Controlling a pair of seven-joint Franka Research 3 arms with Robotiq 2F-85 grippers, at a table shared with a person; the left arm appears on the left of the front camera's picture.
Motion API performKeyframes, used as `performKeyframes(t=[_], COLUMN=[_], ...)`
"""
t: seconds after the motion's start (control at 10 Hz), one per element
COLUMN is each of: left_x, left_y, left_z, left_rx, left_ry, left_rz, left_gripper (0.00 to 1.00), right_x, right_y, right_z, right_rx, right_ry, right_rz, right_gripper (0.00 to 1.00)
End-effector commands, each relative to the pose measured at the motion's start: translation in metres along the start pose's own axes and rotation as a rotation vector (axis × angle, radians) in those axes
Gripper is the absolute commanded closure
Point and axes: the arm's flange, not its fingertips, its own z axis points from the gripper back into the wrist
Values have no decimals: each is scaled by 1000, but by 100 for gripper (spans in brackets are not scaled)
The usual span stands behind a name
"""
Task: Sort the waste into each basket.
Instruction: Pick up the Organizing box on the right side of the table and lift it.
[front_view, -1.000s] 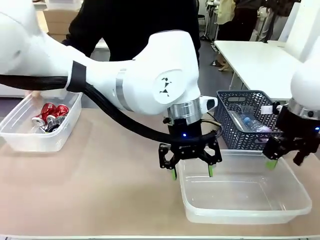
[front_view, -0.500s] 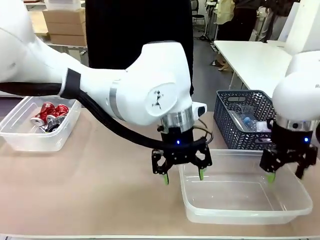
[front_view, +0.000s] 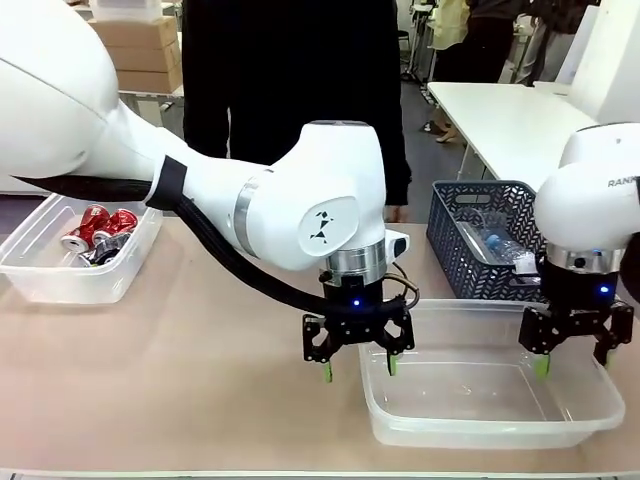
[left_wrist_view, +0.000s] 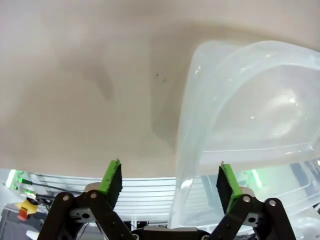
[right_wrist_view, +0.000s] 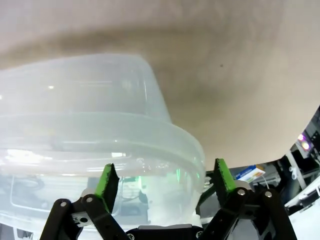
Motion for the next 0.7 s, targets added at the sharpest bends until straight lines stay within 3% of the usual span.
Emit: performKeyframes(t=[0.0,0.1,0.2,0.3,0.4,0.5,0.6], left_x=[4,4,5,5,4,4,4], left_y=[-6,-5,-5,-5,-5,-6,-6], left_z=[1,1,1,1,1,0,-1], left_rx=[10,7,7,10,12,14,14], left_ry=[-18,-22,-25,-31,-34,-34,-33], left_rz=[-10,-9,-6,-2,-3,-4,-6], left_gripper=[59,100,100,100,85,95,100], right_x=[-5,-6,-7,-9,-10,-11,-11], right_y=[-6,-7,-7,-8,-10,-11,-11], right_z=[8,9,9,10,10,9,8], right_rx=[43,39,36,38,44,48,52], right_ry=[-61,-65,-71,-73,-74,-73,-70], right_rz=[-21,-19,-20,-25,-29,-35,-36], right_gripper=[58,87,100,100,100,95,100])
